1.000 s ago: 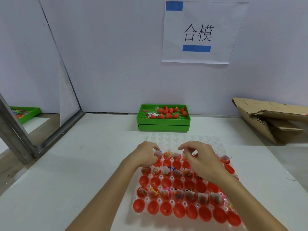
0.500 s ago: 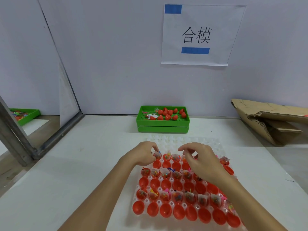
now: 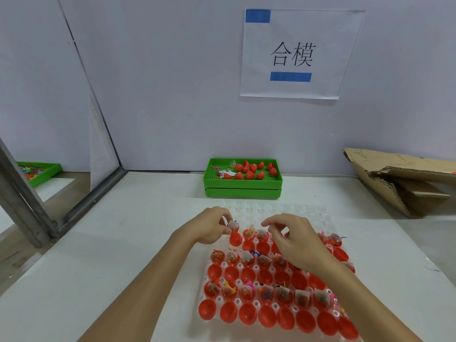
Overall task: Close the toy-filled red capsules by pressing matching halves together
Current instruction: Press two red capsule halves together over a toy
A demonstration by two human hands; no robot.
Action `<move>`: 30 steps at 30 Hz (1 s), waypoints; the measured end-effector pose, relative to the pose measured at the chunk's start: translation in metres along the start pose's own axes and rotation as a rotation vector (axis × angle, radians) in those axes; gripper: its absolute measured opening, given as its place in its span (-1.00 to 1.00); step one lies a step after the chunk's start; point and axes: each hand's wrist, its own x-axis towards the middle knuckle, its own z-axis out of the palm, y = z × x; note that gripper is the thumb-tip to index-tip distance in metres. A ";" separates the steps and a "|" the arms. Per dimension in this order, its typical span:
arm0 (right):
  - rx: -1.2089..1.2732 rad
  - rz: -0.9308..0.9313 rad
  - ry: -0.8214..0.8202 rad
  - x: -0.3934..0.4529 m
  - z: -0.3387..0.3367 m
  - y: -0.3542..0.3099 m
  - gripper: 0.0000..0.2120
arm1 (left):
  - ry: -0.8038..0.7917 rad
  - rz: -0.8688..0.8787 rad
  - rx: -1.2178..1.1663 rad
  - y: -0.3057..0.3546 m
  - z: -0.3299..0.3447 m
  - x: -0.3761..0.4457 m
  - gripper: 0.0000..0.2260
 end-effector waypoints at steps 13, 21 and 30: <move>0.166 0.006 0.018 0.003 0.007 -0.009 -0.62 | 0.315 0.073 -0.161 0.029 0.004 -0.018 -0.75; 0.268 0.055 0.076 0.003 0.003 -0.005 -0.77 | 0.463 0.102 -0.356 0.048 0.023 -0.027 -0.80; 0.218 0.063 0.062 0.002 -0.001 0.000 -0.77 | 0.416 0.096 -0.681 0.054 0.029 -0.032 -0.73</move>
